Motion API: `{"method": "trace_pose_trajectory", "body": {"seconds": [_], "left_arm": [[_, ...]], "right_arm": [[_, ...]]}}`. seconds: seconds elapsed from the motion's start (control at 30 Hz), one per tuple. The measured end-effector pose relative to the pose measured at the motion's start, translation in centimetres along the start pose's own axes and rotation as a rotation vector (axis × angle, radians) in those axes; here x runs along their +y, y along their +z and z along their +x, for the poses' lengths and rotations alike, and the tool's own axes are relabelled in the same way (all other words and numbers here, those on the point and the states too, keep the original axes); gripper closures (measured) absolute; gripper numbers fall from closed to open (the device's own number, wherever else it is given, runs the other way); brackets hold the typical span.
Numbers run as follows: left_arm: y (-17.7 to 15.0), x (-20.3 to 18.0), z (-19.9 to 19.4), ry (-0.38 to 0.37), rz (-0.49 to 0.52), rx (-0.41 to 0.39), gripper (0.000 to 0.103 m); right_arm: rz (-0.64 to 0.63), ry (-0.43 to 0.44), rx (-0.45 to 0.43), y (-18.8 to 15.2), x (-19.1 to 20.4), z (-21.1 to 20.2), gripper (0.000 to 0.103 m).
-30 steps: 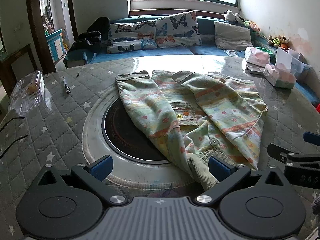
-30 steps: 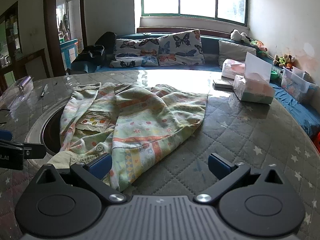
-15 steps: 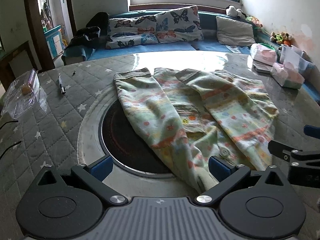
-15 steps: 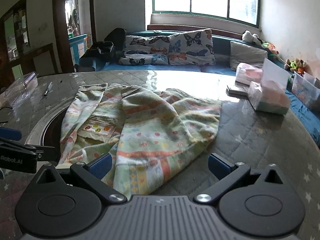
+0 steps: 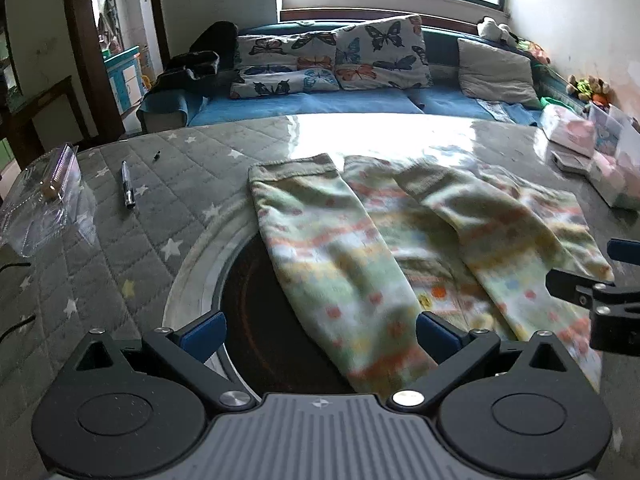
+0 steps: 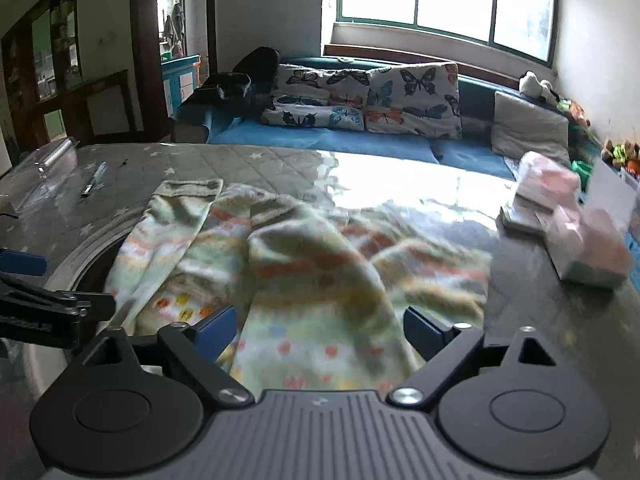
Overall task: Fold clothes
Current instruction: 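Lower the right gripper onto the shirt fabric and close it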
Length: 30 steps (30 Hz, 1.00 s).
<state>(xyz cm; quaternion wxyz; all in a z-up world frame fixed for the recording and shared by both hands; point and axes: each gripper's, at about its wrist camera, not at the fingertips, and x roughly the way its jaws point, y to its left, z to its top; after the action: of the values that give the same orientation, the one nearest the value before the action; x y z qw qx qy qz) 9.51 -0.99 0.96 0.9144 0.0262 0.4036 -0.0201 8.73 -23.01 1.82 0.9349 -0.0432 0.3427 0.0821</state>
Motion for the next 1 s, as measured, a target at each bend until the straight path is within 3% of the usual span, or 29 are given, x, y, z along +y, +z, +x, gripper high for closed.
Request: {"method": "trace_pose_trajectory", "body": {"seconds": [0.47, 0.63, 0.73, 0.8, 1.0], "left_arm": [[3.3, -0.3, 3.6, -0.014, 0.018, -0.004, 0.007], [4.5, -1.5, 4.7, -0.032, 0.041, -0.007, 0.012], [5.0, -2.4, 5.2, -0.042, 0.061, -0.013, 0.013], [5.2, -3.0, 5.5, -0.043, 0.074, -0.012, 0.015], [5.4, -3.5, 6.3, -0.042, 0.091, -0.006, 0.02]], "right_arm": [[-0.058, 0.019, 0.034, 5.1, -0.4, 9.1, 0.034], [-0.037, 0.058, 0.08, 4.8, -1.3, 10.5, 0.072], [-0.016, 0.07, 0.075, 4.5, -2.0, 10.1, 0.089], [0.008, 0.073, 0.063, 4.5, -2.6, 9.5, 0.095], [0.071, 0.064, -0.002, 4.1, -5.0, 6.5, 0.097]]}}
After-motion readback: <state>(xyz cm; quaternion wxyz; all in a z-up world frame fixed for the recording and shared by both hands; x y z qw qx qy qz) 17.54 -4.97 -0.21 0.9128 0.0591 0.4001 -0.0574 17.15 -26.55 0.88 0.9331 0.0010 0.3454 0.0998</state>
